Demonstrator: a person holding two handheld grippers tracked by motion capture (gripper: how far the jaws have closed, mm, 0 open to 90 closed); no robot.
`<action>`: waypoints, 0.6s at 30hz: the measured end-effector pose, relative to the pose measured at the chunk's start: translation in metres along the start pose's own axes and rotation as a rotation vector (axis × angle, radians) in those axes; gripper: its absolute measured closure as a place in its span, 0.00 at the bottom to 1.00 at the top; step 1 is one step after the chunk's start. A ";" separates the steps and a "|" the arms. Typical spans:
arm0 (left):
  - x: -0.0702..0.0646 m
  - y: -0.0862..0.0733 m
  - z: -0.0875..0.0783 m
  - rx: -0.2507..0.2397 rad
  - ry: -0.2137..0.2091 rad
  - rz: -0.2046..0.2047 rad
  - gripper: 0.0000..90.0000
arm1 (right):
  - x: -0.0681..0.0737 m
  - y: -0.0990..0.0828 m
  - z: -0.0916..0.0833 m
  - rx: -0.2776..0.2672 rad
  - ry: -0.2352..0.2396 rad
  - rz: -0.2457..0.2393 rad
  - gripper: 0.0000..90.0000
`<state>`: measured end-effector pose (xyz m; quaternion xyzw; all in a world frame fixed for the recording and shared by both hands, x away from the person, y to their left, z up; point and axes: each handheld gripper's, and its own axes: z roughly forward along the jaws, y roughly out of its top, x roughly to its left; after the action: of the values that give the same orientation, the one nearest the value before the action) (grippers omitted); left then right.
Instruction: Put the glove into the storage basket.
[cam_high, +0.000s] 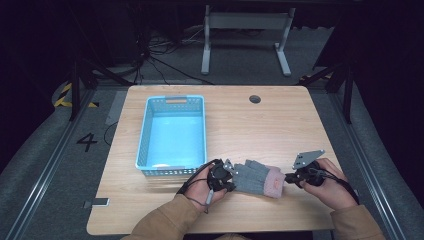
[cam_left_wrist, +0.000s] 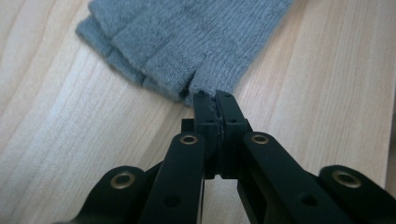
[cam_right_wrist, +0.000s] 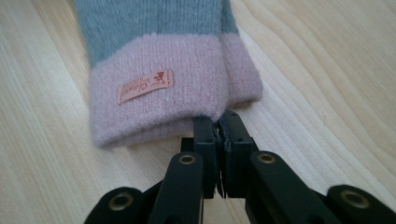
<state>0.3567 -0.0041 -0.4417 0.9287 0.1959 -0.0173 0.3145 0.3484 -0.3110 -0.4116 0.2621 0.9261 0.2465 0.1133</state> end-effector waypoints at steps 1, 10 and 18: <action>-0.002 0.000 -0.003 -0.009 -0.005 0.001 1.00 | 0.000 0.001 -0.005 -0.017 -0.001 0.007 0.97; -0.006 -0.001 -0.014 -0.050 0.000 0.007 1.00 | -0.010 0.013 -0.011 -0.080 -0.031 0.031 0.97; -0.006 -0.001 -0.005 -0.030 -0.006 0.007 1.00 | -0.018 0.013 0.001 -0.069 -0.029 0.049 0.97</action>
<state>0.3507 -0.0024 -0.4370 0.9245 0.1918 -0.0160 0.3290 0.3699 -0.3107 -0.4046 0.2843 0.9086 0.2771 0.1296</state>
